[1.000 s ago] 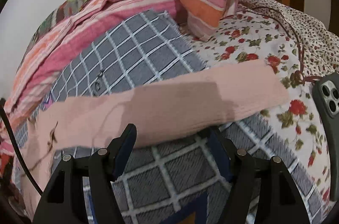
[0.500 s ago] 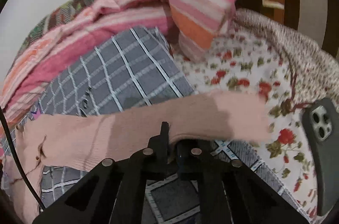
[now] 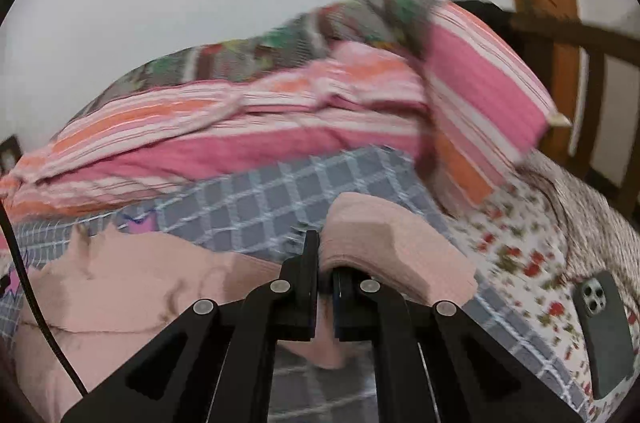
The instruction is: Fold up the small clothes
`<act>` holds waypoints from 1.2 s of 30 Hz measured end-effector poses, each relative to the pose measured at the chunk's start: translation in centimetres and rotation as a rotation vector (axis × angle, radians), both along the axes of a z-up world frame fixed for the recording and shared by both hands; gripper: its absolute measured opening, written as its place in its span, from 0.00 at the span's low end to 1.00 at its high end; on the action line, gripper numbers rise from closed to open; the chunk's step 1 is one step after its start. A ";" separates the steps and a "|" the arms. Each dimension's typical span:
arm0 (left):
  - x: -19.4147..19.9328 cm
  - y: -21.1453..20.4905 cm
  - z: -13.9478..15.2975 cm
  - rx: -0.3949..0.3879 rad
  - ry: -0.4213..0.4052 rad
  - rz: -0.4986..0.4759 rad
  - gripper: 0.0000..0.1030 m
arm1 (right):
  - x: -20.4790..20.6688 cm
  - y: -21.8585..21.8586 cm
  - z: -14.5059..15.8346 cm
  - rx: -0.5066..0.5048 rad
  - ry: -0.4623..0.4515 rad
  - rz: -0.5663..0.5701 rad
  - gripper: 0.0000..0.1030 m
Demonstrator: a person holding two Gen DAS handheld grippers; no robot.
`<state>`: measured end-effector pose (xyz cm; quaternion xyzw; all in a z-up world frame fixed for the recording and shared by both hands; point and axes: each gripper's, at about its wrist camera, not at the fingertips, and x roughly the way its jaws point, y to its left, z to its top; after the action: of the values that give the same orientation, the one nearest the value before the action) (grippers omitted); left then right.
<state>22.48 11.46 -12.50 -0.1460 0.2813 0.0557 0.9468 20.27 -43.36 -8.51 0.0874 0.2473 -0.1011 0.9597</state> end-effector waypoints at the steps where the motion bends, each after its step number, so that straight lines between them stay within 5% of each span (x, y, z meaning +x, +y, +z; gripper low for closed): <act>1: -0.2 0.7 0.1 -0.006 -0.001 0.008 0.72 | 0.3 1.1 0.4 -0.013 -0.002 0.014 0.05; 12: -2.7 7.9 -0.1 -0.088 0.004 0.065 0.74 | 5.2 22.0 4.0 -0.110 -0.001 0.331 0.05; 19: -2.8 9.2 -0.7 -0.083 0.020 0.058 0.74 | 7.1 32.0 -1.0 -0.097 0.134 0.511 0.06; 22: -2.7 8.5 -0.4 -0.076 0.015 0.036 0.74 | 7.8 33.0 -3.7 -0.045 0.215 0.558 0.16; 24: -2.6 8.0 -0.2 -0.082 0.009 0.020 0.74 | 8.1 32.9 -5.1 -0.007 0.288 0.593 0.39; 26: -2.3 7.1 0.0 -0.090 0.007 -0.001 0.74 | 8.0 32.6 -5.3 -0.008 0.305 0.599 0.40; 30: -1.4 4.0 0.8 -0.077 0.003 -0.067 0.74 | 5.9 29.8 -3.8 0.025 0.232 0.606 0.59; 36: -0.4 -2.6 1.8 -0.028 0.004 -0.228 0.74 | 2.9 22.3 -2.5 0.050 0.129 0.493 0.60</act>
<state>22.08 8.87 -10.75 -0.1260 0.2986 -0.0560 0.9444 23.14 -21.10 -11.03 0.0414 0.3243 0.1368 0.9351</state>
